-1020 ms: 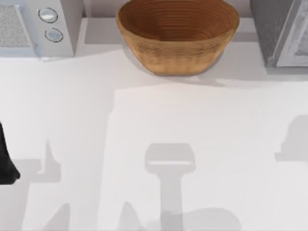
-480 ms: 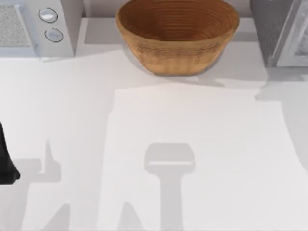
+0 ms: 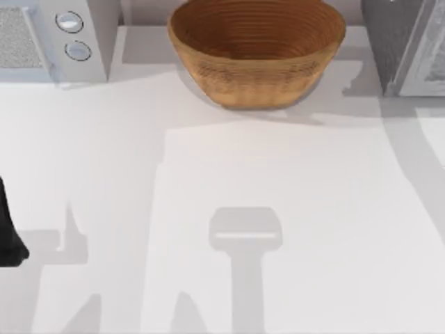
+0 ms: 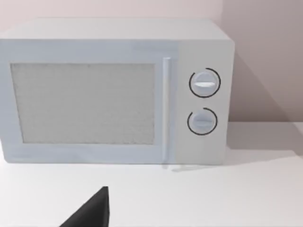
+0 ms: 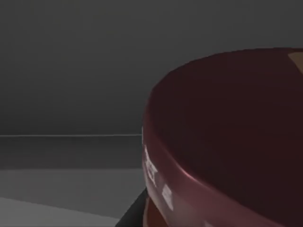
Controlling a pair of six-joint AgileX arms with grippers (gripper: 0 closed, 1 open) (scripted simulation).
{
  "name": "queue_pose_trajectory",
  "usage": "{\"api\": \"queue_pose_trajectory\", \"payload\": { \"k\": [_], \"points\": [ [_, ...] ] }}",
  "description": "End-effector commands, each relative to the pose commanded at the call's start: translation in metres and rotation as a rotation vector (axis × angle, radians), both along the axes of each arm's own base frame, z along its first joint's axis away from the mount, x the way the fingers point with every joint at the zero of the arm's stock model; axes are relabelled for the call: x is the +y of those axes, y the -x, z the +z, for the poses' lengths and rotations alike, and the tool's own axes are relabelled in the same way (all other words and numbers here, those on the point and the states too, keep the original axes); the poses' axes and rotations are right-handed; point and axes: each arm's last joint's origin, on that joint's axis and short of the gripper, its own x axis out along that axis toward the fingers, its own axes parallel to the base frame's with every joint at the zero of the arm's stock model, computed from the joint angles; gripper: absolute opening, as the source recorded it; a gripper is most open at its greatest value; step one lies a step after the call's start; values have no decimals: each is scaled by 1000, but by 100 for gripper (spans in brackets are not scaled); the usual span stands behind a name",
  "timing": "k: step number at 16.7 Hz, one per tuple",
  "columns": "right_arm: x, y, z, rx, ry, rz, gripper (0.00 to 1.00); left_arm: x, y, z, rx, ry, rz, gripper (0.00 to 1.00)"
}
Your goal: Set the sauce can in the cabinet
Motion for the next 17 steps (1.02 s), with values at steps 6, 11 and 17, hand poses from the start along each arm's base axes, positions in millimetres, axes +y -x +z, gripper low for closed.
{"api": "queue_pose_trajectory", "payload": {
  "k": [6, 11, 17],
  "points": [
    [5, -9, 7, 1, 7, 9, 0, 0, 0, 0, 0, 0, 0, 100],
    [3, -20, 8, -2, 4, 4, 0, 0, 0, 0, 0, 0, 0, 100],
    [8, -112, -3, 19, 8, 3, 0, 0, 0, 0, 0, 0, 0, 100]
  ]
}}
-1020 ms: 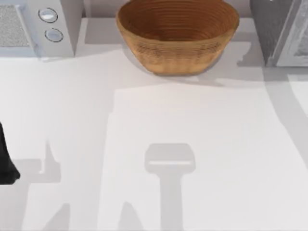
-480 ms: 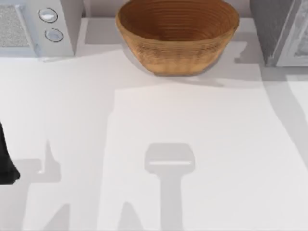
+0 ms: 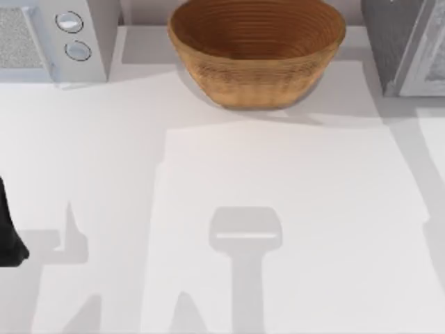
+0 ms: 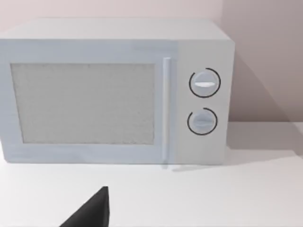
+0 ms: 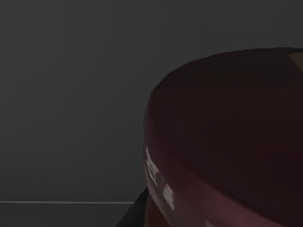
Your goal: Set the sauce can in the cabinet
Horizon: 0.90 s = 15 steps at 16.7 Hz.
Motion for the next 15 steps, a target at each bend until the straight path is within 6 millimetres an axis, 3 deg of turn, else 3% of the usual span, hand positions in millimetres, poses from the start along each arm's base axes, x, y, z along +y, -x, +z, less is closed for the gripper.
{"api": "queue_pose_trajectory", "payload": {
  "k": [2, 4, 9, 15],
  "points": [
    [-1, -28, -8, 4, -1, 0, 0, 0, 0, 0, 0, 0, 0, 100],
    [-4, -43, -11, -10, -3, 1, 0, 0, 0, 0, 0, 0, 0, 100],
    [-6, -47, -11, -17, -3, 2, 0, 0, 0, 0, 0, 0, 0, 100],
    [-6, -47, -11, -17, -3, 2, 45, 0, 0, 0, 0, 0, 0, 100]
  ]
}}
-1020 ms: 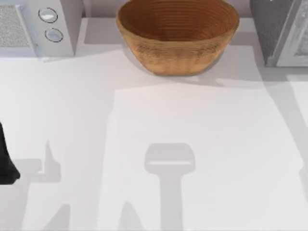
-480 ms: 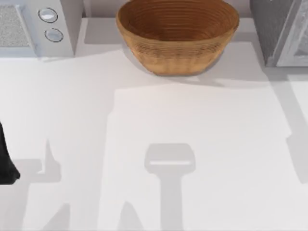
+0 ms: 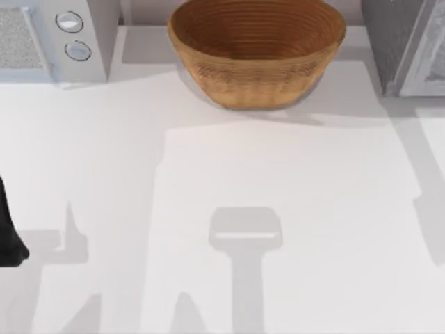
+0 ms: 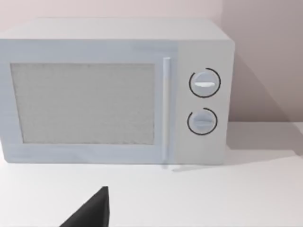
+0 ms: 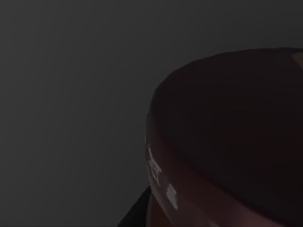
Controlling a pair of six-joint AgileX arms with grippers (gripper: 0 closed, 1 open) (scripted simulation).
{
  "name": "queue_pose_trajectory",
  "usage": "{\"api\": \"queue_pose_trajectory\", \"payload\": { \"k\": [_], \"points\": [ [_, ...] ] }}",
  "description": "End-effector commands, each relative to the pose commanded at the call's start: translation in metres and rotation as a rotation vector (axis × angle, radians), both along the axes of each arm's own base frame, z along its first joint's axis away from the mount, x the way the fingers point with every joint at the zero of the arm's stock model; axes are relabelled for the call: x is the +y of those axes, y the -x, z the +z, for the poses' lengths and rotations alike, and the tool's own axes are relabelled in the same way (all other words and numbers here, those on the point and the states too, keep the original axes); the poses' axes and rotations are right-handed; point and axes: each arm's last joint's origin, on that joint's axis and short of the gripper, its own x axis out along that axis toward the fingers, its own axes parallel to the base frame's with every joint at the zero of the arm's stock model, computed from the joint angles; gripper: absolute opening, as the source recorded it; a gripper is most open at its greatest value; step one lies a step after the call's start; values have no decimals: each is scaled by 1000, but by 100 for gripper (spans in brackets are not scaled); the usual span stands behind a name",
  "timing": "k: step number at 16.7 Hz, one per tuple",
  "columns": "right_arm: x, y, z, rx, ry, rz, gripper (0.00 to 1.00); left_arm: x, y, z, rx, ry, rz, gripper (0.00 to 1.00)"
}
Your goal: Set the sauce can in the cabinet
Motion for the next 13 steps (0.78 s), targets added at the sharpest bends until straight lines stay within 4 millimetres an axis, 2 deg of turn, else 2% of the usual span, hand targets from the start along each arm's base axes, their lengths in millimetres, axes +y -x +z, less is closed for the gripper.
{"api": "queue_pose_trajectory", "payload": {
  "k": [7, 13],
  "points": [
    [0, 0, 0, 0, 0, 0, 98, 0, 0, 0, 0, 0, 0, 100],
    [0, 0, 0, 0, 0, 0, 100, 0, 0, 0, 0, 0, 0, 100]
  ]
}}
